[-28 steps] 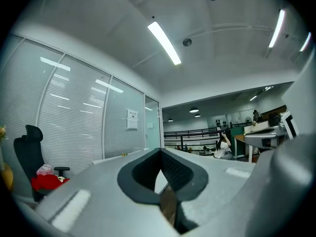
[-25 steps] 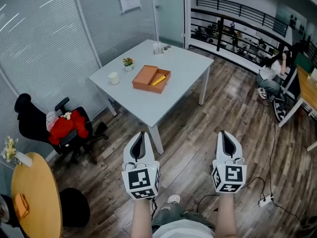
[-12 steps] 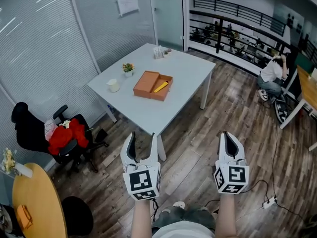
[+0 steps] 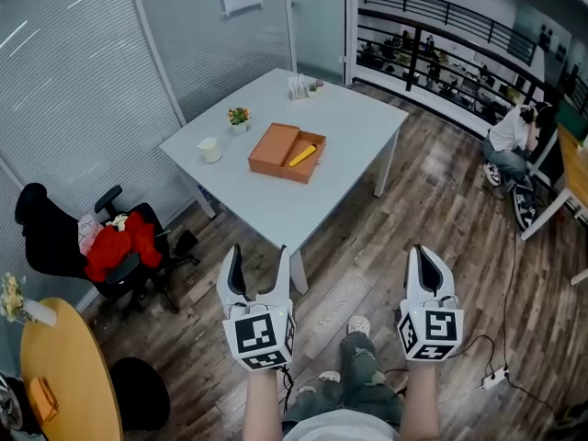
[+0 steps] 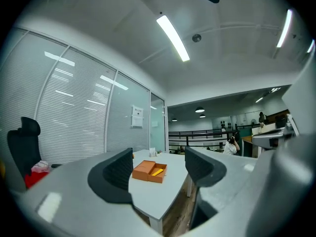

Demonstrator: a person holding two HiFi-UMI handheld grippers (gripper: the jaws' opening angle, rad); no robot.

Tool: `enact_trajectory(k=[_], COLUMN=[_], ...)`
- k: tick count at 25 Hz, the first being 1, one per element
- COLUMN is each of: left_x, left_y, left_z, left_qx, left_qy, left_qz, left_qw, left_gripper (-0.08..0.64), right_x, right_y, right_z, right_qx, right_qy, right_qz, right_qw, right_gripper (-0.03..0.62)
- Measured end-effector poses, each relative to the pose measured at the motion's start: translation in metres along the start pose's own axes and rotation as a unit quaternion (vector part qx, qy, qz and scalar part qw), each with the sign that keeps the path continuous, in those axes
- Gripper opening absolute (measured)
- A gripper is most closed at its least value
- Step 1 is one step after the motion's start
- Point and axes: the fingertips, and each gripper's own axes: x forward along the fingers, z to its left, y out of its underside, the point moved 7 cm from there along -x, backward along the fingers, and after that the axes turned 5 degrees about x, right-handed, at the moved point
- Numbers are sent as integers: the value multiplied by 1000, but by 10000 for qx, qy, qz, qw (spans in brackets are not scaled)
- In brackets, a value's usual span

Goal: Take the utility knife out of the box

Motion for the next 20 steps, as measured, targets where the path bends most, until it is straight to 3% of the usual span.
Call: enact_trajectory(k=[20], left_x=[152], left_y=[0], left_z=[-30], left_qx=[-42], left_qy=[-641], left_qz=[240], left_qw=[9976], left_gripper=[319], right_x=[180], right_y=[-15], right_z=[-64], right_qx=[-143], right_qy=[-863], right_qz=[113], right_qw=[9961], right_gripper=[23])
